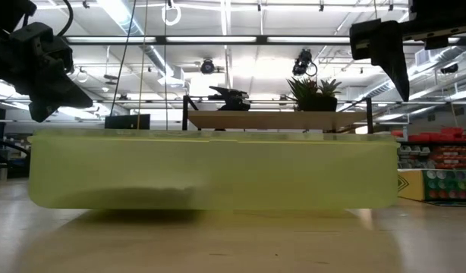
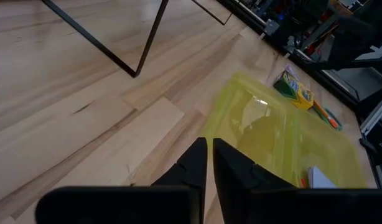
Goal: Pack school essentials
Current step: Put the yellow crayon box into the yellow supply box
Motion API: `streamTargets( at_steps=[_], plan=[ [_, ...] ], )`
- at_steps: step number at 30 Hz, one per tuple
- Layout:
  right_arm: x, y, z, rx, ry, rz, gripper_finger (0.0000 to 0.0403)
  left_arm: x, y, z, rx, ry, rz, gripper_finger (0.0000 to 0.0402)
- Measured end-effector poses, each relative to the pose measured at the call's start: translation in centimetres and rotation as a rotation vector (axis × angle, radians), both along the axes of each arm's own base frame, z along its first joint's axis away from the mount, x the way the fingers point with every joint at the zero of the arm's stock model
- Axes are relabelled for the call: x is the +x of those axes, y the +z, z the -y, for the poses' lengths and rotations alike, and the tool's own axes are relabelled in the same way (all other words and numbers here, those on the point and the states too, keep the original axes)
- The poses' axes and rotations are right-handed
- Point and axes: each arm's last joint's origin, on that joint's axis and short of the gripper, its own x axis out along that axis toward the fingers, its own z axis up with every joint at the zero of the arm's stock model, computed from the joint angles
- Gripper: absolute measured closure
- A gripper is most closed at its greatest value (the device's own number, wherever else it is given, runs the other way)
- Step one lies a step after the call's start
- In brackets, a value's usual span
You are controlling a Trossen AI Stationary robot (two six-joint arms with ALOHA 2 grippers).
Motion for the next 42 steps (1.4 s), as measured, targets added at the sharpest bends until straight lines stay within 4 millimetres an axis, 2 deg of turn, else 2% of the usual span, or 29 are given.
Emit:
streamTargets(
  at_steps=[9,18,25,31,38,42],
  plan=[
    [0.7,0.2,-0.4,0.075,0.026,0.061,0.0066,0.0,0.0,0.0,0.0,0.0,0.0,0.0367],
    [0.8,-0.1,-0.5,0.08,0.052,0.087,0.0066,0.0,0.0,0.0,0.0,0.0,0.0,0.0366],
    [0.6,-1.8,-0.3,0.117,-0.111,0.057,0.0054,0.0,0.0,0.0,0.0,0.0,0.0,0.0374],
    [1.3,-1.6,-0.3,0.141,-0.288,0.118,0.0008,0.0,0.0,0.0,0.0,0.0,0.0,0.0365],
    [1.6,-1.4,0.0,0.058,-0.35,0.191,0.0004,0.0,0.0,0.0,0.0,0.0,0.0,0.0364],
    [2.1,-0.5,-0.2,0.036,-0.366,0.243,0.0004,0.0,0.0,0.0,0.0,0.0,0.0,0.037]
  ],
)
